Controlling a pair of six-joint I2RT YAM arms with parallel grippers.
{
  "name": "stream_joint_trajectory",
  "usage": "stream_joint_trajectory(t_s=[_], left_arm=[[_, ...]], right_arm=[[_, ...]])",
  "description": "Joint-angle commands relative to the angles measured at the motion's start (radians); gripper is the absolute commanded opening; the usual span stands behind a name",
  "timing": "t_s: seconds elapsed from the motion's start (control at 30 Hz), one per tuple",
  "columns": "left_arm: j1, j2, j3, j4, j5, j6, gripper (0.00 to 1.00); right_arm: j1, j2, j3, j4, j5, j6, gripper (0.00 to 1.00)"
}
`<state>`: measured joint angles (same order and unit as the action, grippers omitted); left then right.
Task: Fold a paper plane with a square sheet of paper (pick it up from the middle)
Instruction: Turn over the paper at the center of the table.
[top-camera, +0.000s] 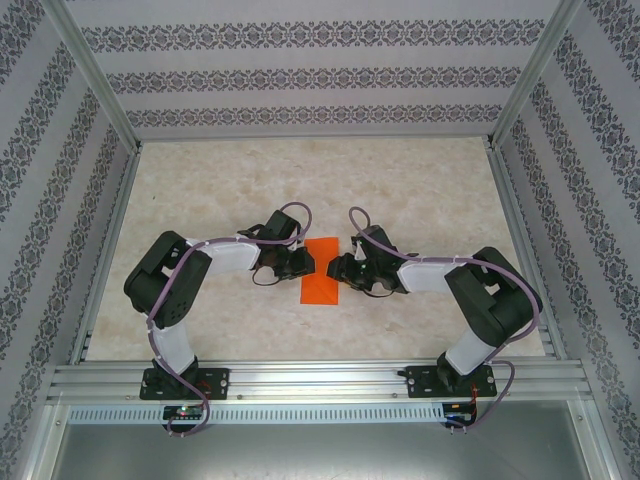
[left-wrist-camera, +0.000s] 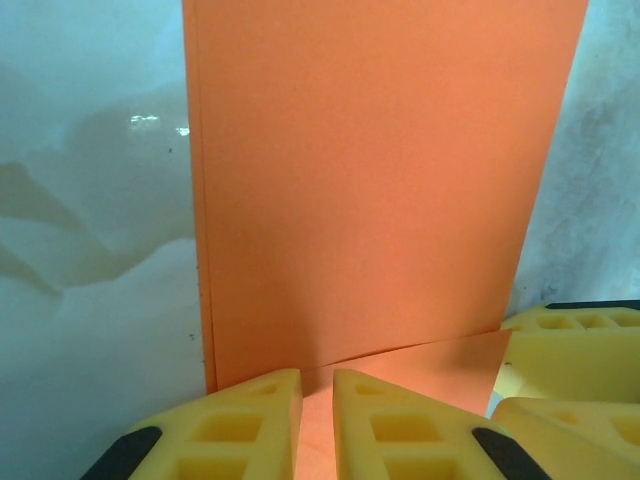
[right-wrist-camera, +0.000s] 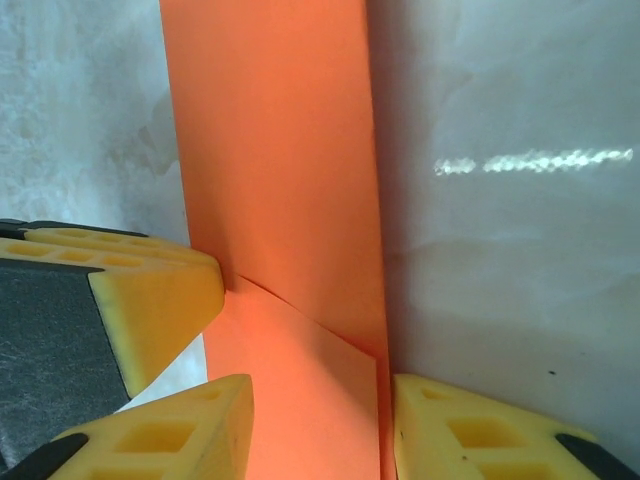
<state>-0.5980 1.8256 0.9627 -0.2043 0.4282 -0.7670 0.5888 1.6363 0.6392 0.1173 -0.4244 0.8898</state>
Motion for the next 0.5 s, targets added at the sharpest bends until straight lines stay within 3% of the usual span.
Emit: stream_joint_trajectory(t_s=[0.0,0.47], left_arm=[[-0.006,0.024,0.011,-0.022,-0.019,0.02,0.19],[-0.005,0.006,0.011,-0.026,-0.024,0.02,0.19]], right_arm=[[0.009,0.011,-0.004,0.061,-0.024,0.006,0.41],[0.004,0.015,-0.03,0.104,-0.073,-0.021,0.4]])
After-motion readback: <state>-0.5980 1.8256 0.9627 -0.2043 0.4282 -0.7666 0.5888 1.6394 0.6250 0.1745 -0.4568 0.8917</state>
